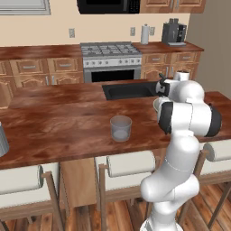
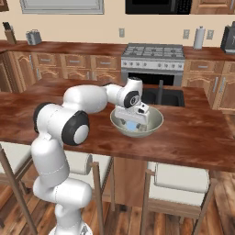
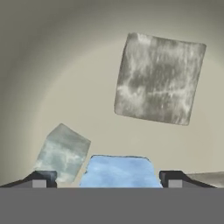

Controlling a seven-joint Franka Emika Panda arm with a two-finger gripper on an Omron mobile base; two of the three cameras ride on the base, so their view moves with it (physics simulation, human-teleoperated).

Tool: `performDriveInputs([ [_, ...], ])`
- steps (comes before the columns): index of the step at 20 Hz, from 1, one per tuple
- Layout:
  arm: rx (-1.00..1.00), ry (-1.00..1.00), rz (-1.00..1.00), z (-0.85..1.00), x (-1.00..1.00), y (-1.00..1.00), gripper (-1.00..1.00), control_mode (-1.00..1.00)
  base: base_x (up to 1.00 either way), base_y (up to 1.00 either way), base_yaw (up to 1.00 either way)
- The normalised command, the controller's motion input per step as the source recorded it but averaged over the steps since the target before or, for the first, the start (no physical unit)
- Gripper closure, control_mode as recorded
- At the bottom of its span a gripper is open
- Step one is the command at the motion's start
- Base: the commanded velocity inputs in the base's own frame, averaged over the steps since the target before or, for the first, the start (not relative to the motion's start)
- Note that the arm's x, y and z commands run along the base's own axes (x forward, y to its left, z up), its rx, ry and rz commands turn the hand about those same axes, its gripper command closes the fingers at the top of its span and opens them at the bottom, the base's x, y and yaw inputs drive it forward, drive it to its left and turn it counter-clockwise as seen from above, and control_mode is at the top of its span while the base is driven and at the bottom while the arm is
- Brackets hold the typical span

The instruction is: There are four ice cubes in the ice bowl. Place two ice cubes in each glass of water.

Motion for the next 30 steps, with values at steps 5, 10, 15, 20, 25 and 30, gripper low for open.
performDriveInputs([
  [5,0.00,0.00,-0.02,-0.12,-0.01,0.00,1.00,-1.00,0.00,0.00,0.00],
  [10,0.00,0.00,-0.01,-0.19,-0.08,0.00,1.00,-1.00,0.00,0.00,0.00],
  [15,0.00,-0.02,-0.01,-0.06,-0.16,0.00,1.00,-1.00,0.00,0.00,0.00],
  [20,0.00,-0.12,-0.04,0.42,-0.41,0.00,1.00,-1.00,0.00,0.00,0.00],
  [25,0.00,-0.04,-0.01,0.70,-0.46,0.08,1.00,-1.00,0.00,0.00,0.00],
  [30,0.00,-0.01,0.00,0.53,-0.92,0.18,1.00,-1.00,0.00,0.00,0.00],
])
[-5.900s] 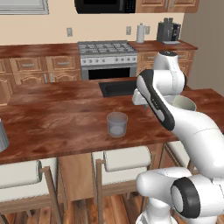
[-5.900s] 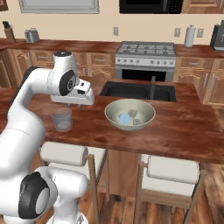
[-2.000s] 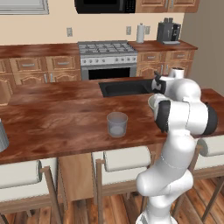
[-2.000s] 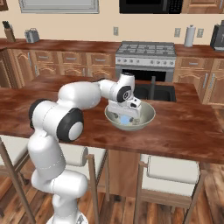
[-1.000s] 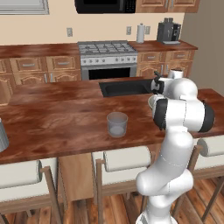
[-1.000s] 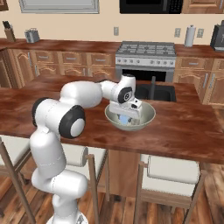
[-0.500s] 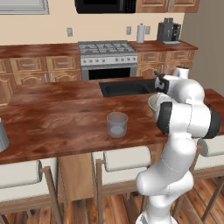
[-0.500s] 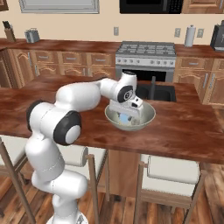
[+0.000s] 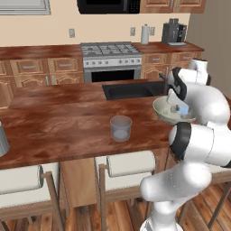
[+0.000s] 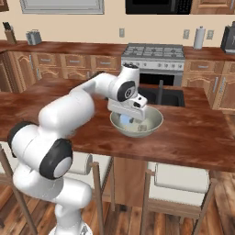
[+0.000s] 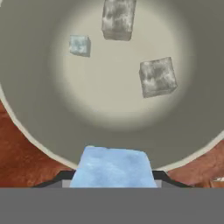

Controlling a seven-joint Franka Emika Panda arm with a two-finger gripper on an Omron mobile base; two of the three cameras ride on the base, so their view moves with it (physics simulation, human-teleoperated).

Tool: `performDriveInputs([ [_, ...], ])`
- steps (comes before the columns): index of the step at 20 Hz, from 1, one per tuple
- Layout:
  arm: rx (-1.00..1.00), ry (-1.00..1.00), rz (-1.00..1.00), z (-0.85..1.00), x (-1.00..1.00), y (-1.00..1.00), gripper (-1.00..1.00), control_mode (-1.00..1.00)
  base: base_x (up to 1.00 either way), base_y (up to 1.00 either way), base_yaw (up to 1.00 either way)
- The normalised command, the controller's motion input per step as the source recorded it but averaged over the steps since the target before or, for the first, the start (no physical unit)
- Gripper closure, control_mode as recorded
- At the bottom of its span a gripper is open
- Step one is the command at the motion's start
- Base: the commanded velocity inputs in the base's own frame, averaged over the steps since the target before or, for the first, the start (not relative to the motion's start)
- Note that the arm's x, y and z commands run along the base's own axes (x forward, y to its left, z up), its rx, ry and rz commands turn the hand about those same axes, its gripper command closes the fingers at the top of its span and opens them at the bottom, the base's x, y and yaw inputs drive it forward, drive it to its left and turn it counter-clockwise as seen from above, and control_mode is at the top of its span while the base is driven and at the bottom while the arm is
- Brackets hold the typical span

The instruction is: There are four ice cubes in the ice bowl. Place two ice cubes in each glass of water.

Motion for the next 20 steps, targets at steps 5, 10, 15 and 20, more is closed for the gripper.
performDriveInputs([
  [5,0.01,-0.01,0.00,0.48,-0.84,0.47,1.00,-1.00,0.00,0.00,0.00],
  [10,0.00,-0.09,-0.02,0.18,-0.21,0.99,1.00,-1.00,0.00,0.00,0.00],
  [15,0.00,-0.02,0.00,0.32,0.00,0.96,1.00,-1.00,0.00,0.00,0.00],
  [20,0.00,0.02,0.00,0.26,0.11,0.90,1.00,-1.00,0.00,0.00,0.00],
])
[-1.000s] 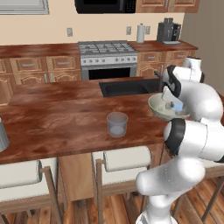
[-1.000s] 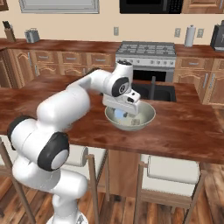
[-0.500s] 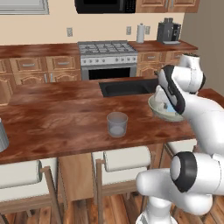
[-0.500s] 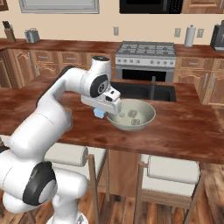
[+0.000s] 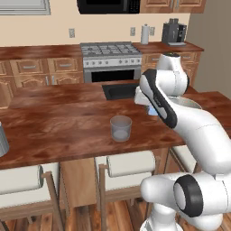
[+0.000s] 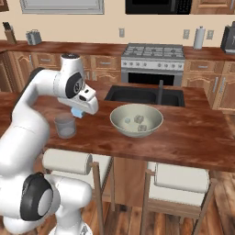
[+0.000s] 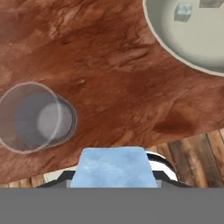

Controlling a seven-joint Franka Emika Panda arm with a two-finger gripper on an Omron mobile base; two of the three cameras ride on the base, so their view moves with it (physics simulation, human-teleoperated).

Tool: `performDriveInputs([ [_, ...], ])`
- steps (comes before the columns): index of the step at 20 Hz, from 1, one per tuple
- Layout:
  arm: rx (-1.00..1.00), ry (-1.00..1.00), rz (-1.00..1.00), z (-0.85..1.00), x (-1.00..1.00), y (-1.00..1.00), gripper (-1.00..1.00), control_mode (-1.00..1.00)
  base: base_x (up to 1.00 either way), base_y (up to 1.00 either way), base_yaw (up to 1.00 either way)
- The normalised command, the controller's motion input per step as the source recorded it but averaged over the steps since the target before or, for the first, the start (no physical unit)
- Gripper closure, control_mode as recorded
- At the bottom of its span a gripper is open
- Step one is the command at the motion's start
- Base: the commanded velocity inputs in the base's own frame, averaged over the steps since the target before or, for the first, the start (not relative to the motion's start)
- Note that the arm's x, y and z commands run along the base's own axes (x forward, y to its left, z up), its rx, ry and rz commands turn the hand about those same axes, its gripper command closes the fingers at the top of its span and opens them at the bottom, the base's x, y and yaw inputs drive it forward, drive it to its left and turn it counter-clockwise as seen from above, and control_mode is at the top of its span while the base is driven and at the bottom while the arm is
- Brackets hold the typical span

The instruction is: There are four ice cubes in the ice bowl. Place two ice cubes in each glass of water.

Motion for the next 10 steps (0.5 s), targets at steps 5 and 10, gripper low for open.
performDriveInputs([
  [5,0.00,0.01,0.00,-0.01,0.44,0.72,1.00,-1.00,0.00,0.00,0.00],
  [10,0.00,0.01,0.00,-0.09,0.42,0.50,1.00,-1.00,0.00,0.00,0.00],
])
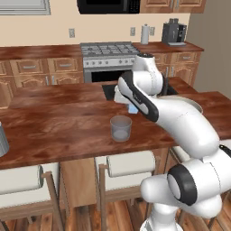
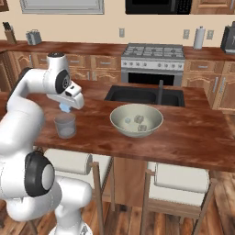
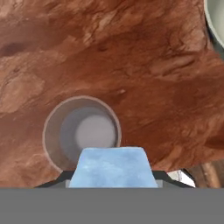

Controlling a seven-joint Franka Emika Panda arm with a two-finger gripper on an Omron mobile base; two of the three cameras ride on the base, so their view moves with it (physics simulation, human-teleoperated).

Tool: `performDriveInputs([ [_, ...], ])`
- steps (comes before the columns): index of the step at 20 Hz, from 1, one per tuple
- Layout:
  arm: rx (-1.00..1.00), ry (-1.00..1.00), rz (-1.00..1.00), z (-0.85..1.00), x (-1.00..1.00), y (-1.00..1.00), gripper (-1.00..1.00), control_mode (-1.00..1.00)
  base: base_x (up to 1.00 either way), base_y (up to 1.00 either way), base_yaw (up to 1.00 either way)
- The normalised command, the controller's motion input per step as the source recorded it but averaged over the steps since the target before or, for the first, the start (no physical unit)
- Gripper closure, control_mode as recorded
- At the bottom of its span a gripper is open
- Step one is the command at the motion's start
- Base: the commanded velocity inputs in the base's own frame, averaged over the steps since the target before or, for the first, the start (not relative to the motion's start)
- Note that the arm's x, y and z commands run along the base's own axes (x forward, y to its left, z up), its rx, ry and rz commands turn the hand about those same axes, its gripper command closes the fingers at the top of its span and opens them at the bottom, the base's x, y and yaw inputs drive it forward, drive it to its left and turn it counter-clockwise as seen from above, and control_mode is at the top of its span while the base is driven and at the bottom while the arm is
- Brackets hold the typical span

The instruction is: There are four ice cubes in the ice bowl. Place two ice cubes in each glass of water.

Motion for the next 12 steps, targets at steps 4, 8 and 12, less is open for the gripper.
performDriveInputs([
  [4,0.00,-0.01,0.00,-0.37,0.24,0.39,1.00,-1.00,0.00,0.00,0.00],
  [8,0.00,0.00,0.00,-0.27,0.22,0.00,1.00,-1.00,0.00,0.00,0.00],
  [12,0.00,0.00,0.00,-0.15,0.18,-0.01,1.00,-1.00,0.00,0.00,0.00],
])
